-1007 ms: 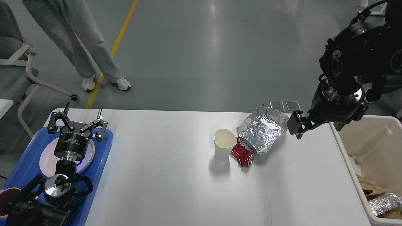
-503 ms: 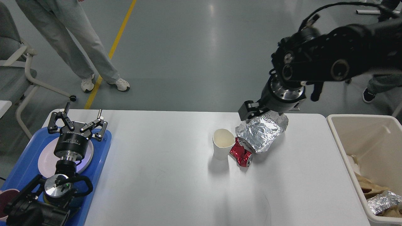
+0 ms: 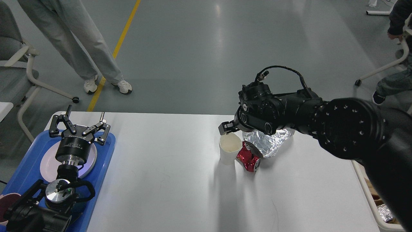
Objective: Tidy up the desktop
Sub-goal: 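Lower the right gripper and grasp the white paper cup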
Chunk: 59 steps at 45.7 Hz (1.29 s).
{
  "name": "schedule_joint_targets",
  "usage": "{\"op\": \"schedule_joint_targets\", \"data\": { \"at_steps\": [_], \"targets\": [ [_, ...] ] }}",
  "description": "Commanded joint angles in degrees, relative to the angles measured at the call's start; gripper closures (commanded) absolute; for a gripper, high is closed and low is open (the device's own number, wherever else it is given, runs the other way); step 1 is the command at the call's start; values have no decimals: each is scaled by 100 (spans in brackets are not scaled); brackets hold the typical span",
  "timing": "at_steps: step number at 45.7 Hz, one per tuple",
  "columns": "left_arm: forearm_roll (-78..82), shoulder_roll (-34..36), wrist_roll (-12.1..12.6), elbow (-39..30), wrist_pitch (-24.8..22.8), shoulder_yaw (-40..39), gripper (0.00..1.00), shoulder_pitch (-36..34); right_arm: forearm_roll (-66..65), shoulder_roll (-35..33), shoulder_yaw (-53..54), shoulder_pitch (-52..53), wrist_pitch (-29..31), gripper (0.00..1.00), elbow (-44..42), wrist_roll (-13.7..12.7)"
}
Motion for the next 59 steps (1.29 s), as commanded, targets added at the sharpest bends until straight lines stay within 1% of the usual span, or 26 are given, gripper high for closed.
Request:
{"op": "schedule_joint_targets", "data": {
  "at_steps": [1,8,18,19,21,27,31,32,34,38,40,55,59],
  "targets": [
    [4,0,1,0,2,0,4,0,-15,45,10,-431,-330,0,-95,-2],
    [4,0,1,0,-7,0,4,0,-24,27,28,-818,-990,0,-112,-46],
    [4,0,1,0,-7,0,4,0,-32,27,36,-941,-1052,1,-112,-54],
    [-4,0,1,0,-7,0,4,0,-32,27,37,-941,-1052,5,-104,-54],
    [4,0,1,0,-7,0,4,9,-32,27,37,-950,-1052,17,-95,-54],
    [4,0,1,0,2,0,4,0,-15,45,37,-924,-1052,65,-33,-72],
    [4,0,1,0,-7,0,4,9,3,36,45,-898,-1052,95,-16,-72],
    [4,0,1,0,2,0,4,0,3,45,45,-889,-1052,100,-24,-81],
    [4,0,1,0,2,0,4,9,12,45,45,-880,-1052,100,-16,-116],
    [4,0,1,0,-7,0,4,9,12,27,45,-880,-1052,100,-16,-291],
    [4,0,1,0,-7,0,4,0,55,27,54,-871,-1052,100,-16,-318],
    [-4,0,1,0,-7,0,4,0,91,36,124,-827,-1034,100,90,-318],
    [-4,0,1,0,-7,0,4,0,108,10,133,-705,-1043,100,239,-318]
  ]
}}
